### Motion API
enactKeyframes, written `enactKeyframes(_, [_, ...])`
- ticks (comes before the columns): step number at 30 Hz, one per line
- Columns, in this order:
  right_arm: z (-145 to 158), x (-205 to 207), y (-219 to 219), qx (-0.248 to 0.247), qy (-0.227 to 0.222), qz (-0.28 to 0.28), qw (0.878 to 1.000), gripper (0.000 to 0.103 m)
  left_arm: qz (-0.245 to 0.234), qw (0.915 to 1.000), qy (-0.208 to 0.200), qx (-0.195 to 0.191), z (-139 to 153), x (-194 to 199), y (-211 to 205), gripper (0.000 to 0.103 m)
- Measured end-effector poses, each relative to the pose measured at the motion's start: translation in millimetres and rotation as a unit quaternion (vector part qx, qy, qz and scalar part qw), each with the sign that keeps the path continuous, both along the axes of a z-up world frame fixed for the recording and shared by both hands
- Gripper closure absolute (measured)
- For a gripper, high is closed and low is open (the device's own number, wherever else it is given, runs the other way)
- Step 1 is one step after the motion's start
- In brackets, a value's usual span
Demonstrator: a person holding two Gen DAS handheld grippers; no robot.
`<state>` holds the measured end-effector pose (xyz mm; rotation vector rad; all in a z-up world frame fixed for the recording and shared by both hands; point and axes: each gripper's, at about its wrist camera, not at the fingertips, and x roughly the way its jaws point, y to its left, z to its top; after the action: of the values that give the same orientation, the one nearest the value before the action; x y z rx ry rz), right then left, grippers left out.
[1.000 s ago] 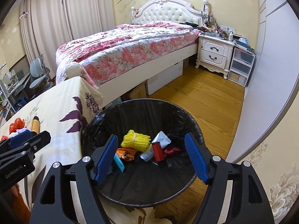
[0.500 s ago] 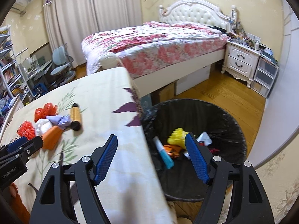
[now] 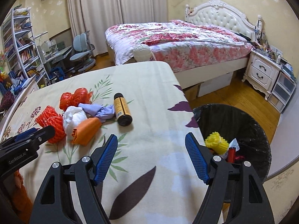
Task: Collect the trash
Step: 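Move both tools back toward the items on the table, then grasp the orange net bag with the left tool, then grasp the orange cloth with the right tool while the left tool holds the net bag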
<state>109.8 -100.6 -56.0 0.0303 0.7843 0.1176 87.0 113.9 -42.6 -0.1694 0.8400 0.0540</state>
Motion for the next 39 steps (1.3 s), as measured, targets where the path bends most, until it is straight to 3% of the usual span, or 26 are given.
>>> enactKeyframes(8, [-6,5,5,-0.001,0.008,0.001,1.0,0.03,0.0,0.9999,0.011,-0.01,-14,14,5,0.033])
enactKeyframes(12, [-8,7,9,-0.002,0.011,0.003,1.0,0.03,-0.014,0.9995,0.019,-0.02,-20,17,7,0.051])
enactKeyframes(15, [-7,8,13,0.002,0.011,0.007,1.0,0.03,-0.021,0.9995,0.013,-0.018,-22,14,7,0.055])
enactKeyframes(33, [-4,14,76,0.006,0.007,0.071,0.997,0.031,0.0,0.9999,0.015,0.002,-21,-22,55,0.057])
enactKeyframes(39, [-14,18,81,-0.001,0.029,0.079,0.996,0.056,0.003,0.9999,0.014,-0.002,-21,-29,62,0.057])
